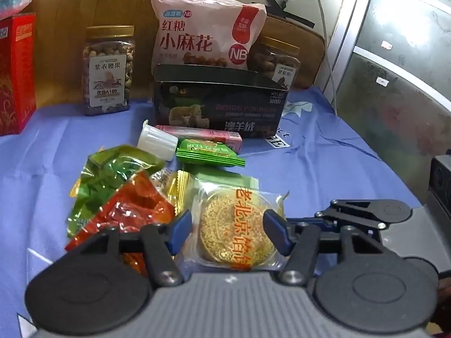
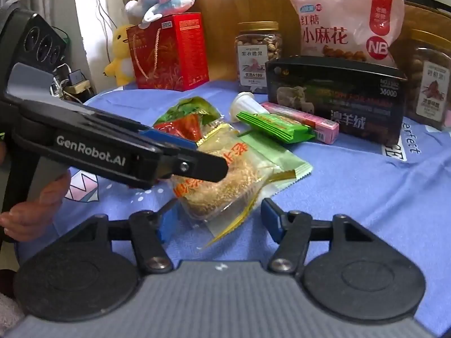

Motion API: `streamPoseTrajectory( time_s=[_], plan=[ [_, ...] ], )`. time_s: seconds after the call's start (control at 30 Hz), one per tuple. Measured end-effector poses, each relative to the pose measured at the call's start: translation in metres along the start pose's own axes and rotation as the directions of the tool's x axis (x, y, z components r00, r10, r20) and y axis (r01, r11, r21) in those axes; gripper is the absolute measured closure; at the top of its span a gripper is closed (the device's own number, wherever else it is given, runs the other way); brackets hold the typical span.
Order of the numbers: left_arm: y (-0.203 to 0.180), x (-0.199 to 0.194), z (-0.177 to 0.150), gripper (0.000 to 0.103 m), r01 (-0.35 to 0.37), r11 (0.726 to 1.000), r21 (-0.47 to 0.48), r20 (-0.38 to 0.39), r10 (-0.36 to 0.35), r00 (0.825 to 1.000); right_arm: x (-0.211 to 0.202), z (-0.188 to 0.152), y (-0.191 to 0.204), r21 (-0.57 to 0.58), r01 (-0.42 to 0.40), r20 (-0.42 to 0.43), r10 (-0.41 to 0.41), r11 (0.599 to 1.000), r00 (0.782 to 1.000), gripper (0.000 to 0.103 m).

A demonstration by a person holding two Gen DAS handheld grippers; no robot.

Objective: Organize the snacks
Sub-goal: 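Grasp the round mooncake package with the left tool and drop it into the tin box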

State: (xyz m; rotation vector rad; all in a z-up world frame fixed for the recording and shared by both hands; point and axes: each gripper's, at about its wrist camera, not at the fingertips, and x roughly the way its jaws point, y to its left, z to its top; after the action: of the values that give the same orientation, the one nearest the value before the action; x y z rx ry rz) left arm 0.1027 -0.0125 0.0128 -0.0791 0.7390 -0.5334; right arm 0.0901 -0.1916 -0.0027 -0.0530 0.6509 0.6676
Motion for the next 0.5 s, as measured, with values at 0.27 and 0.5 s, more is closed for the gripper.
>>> streamPoseTrajectory(
  time_s=[0.27,0.5],
  plan=[
    [-0.004,-0.002,0.004,0.042,-0.037,0.999,0.016,-0.028,0.037,0.999,-0.007,-0.010,0.008,-0.061,0.018,-0.014,-0.019,0.998,1.000,0.041],
    [-0.016,-0.006,0.004,0.051,-0.037,0.999,0.010,-0.032,0.037,0.999,-0.016,-0.005,0.005,-0.039,0.032,0.021,-0.032,0.999,0.999,0.058]
  ],
)
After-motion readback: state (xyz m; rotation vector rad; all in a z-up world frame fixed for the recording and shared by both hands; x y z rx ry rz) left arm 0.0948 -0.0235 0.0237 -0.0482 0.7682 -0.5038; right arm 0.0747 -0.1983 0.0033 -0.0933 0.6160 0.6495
